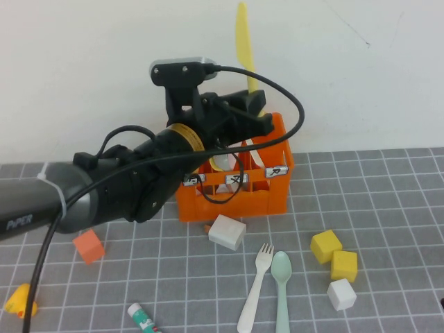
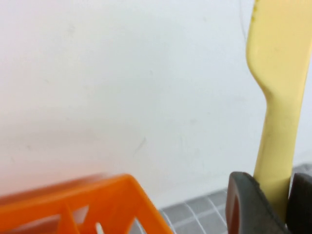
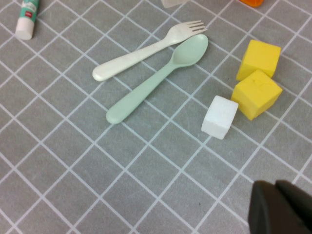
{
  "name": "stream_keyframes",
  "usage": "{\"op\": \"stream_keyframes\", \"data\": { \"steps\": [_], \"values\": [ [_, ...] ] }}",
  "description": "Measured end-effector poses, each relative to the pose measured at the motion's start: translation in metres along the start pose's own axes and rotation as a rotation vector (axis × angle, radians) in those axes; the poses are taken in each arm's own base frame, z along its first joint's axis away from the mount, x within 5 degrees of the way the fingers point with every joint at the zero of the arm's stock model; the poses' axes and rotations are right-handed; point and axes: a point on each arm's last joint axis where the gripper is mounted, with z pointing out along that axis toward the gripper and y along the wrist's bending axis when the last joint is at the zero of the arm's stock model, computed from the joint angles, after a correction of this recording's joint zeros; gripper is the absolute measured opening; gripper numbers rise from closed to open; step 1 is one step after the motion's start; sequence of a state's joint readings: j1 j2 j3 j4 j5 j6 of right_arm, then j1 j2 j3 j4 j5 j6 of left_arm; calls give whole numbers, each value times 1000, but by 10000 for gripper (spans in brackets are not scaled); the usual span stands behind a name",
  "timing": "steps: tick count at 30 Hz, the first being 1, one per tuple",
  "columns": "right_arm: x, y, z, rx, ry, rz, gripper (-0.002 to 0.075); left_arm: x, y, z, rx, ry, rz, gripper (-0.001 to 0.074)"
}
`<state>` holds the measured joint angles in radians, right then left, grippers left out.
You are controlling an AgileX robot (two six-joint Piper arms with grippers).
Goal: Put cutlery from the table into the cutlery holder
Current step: Place the knife on the box
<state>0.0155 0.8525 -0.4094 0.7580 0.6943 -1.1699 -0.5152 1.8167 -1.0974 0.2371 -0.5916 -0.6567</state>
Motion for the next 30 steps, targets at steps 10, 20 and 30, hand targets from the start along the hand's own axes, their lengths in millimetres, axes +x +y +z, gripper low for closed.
{"op": "stream_keyframes", "data": {
  "steps": [10,20,30],
  "values": [
    [0,0,0,0,0,0,-3,15,13,13,81,-117,38,143],
    [1,3,0,-30,13,0,-3,58,38,29,88,-183,105,143],
    [2,5,0,-51,23,-1,-3,87,50,34,81,-111,124,143]
  ]
}}
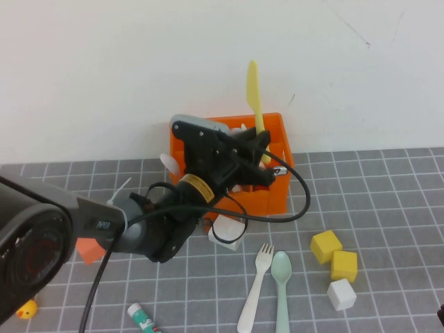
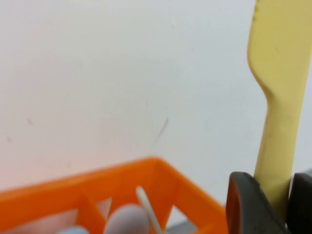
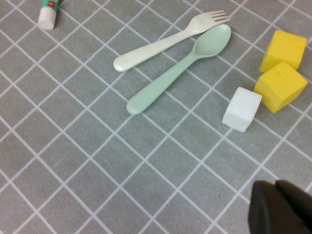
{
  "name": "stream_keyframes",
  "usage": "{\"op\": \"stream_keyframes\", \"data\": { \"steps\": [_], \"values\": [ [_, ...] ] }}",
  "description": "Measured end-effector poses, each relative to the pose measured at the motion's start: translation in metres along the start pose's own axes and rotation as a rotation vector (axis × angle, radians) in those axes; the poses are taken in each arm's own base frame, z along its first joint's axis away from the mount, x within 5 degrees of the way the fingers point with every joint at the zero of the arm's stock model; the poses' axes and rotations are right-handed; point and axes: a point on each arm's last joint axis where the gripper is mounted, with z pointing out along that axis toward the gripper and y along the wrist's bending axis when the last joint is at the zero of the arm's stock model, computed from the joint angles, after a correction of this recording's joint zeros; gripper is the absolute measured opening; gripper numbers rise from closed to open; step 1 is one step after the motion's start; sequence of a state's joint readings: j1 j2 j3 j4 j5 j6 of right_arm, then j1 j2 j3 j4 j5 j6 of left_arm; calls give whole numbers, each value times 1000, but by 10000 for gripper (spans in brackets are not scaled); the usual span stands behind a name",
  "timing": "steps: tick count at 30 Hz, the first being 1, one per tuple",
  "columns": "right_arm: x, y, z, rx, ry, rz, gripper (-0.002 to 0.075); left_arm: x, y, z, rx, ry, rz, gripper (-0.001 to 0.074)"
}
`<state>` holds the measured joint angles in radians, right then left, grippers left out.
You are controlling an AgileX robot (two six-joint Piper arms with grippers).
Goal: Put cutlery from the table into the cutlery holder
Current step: Place the knife on the box, then pick up the spoon
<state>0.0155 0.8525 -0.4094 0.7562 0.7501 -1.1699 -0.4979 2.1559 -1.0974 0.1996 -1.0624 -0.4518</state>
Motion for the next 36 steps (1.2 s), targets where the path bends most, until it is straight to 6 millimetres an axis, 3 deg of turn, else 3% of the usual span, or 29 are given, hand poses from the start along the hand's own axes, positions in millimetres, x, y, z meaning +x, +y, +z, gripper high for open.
{"op": "stream_keyframes", "data": {
  "steps": [3,14,17,20,26,31,36],
  "values": [
    [0,0,0,0,0,0,-3,5,1,0,-7,51,10,157],
    [0,0,0,0,3,-2,-3,10,0,-1,2,106,4,331],
    [0,0,0,1,4,-3,-3,0,-6,-1,22,119,30,344],
    [0,0,0,4,2,-3,-3,-26,-18,-3,54,107,78,291],
    [-3,0,-1,0,-23,-14,-3,-116,-54,-30,43,118,207,51],
    [-19,0,-9,-21,-84,-9,-3,-193,-79,-87,-108,164,218,7],
    [-35,-2,-19,-5,-132,-31,-3,-241,-100,-168,-207,66,274,2]
  ]
}}
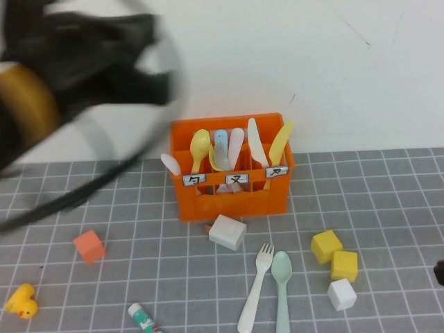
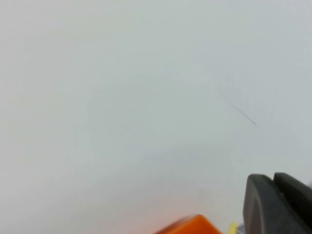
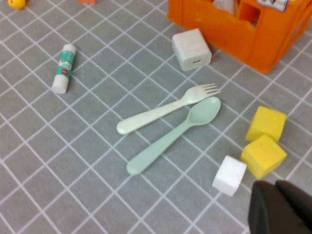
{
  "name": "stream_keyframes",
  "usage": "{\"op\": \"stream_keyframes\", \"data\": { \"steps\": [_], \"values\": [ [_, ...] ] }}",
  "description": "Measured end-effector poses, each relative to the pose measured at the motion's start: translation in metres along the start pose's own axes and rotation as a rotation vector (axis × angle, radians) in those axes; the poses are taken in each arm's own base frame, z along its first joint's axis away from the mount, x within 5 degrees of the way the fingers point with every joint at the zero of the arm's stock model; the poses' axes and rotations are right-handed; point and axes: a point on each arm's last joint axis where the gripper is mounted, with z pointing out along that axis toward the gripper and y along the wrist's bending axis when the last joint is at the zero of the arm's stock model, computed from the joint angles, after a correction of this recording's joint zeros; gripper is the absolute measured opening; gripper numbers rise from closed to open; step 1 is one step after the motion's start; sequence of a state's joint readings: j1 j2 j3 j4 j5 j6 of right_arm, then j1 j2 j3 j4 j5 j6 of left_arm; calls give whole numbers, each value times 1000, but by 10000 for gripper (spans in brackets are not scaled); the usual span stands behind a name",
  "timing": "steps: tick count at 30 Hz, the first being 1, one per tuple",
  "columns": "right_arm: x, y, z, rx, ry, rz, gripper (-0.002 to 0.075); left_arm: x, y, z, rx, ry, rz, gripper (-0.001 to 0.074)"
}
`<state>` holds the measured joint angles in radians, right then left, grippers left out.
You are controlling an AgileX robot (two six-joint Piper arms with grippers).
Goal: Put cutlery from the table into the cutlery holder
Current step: Pick up the spoon
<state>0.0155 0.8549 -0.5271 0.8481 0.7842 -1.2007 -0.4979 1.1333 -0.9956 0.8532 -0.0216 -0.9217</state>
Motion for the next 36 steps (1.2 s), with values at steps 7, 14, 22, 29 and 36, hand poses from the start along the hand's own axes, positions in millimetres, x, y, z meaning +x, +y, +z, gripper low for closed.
{"op": "stream_keyframes", "data": {
  "steps": [7,14,22,29,36],
  "values": [
    [-6,-9,14,-93,58,45,-3,25,23,-110,-234,22,-41,1],
    [-24,-17,57,-171,185,23,-2,73,41,-192,-407,79,-138,1],
    [-50,11,142,-100,406,-75,-2,102,36,-205,-357,201,-167,1],
    [-41,32,212,-6,503,-11,-2,125,34,-189,-317,263,-125,1],
    [-12,27,252,52,600,138,148,138,34,-187,-309,278,-107,1]
  ]
}}
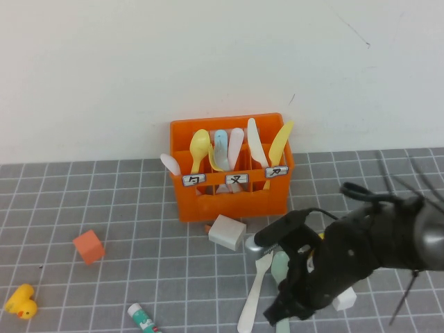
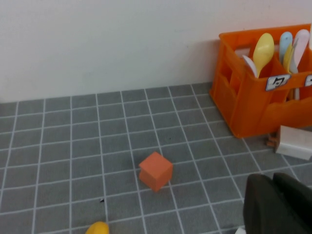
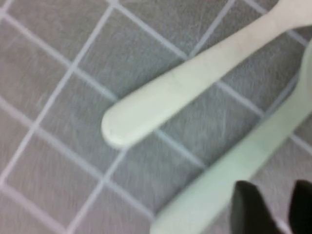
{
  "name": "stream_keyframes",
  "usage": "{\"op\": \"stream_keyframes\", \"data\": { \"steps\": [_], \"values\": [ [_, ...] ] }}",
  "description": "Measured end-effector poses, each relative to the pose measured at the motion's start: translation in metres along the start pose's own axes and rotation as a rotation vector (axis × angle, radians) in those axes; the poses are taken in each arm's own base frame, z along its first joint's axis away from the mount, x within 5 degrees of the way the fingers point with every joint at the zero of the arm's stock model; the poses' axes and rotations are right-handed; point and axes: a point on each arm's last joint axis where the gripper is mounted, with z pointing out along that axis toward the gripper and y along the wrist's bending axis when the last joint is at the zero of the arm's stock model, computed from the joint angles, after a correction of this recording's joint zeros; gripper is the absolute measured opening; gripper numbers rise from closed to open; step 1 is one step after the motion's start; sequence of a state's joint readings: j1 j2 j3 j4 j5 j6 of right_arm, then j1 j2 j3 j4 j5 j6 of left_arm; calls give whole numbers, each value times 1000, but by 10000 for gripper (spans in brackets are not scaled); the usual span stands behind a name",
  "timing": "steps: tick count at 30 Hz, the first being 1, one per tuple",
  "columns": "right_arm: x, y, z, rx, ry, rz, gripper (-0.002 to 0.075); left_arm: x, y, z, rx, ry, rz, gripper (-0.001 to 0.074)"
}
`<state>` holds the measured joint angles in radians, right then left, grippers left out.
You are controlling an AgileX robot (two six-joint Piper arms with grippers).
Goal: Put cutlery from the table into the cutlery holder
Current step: Pick up the spoon
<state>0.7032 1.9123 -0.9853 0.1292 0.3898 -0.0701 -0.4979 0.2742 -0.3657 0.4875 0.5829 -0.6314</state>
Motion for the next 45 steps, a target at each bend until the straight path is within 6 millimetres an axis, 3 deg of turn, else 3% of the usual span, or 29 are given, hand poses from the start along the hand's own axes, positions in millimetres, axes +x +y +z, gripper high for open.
{"op": "stream_keyframes", "data": {
  "steps": [5,8,16,25,29,34,41,45],
  "values": [
    [-12,-1,18,5,-49,120,391,7,1,4,-10,18,-23,0],
    [-21,-2,25,5,-61,141,430,8,1,4,-11,19,-38,0],
    [-31,-2,42,14,-21,132,393,7,2,4,-18,12,-35,0],
    [-28,-9,41,88,46,-14,386,7,2,4,-22,7,-37,0],
    [-27,-10,40,100,59,-56,318,7,2,4,-22,7,-37,0],
    [-26,-10,40,99,68,-113,130,6,2,4,-20,6,-37,0],
    [-26,-10,39,100,79,-142,123,6,2,4,-17,2,-37,0],
    [-33,-8,15,103,19,-147,123,6,2,4,-18,1,-37,0]
  ]
}}
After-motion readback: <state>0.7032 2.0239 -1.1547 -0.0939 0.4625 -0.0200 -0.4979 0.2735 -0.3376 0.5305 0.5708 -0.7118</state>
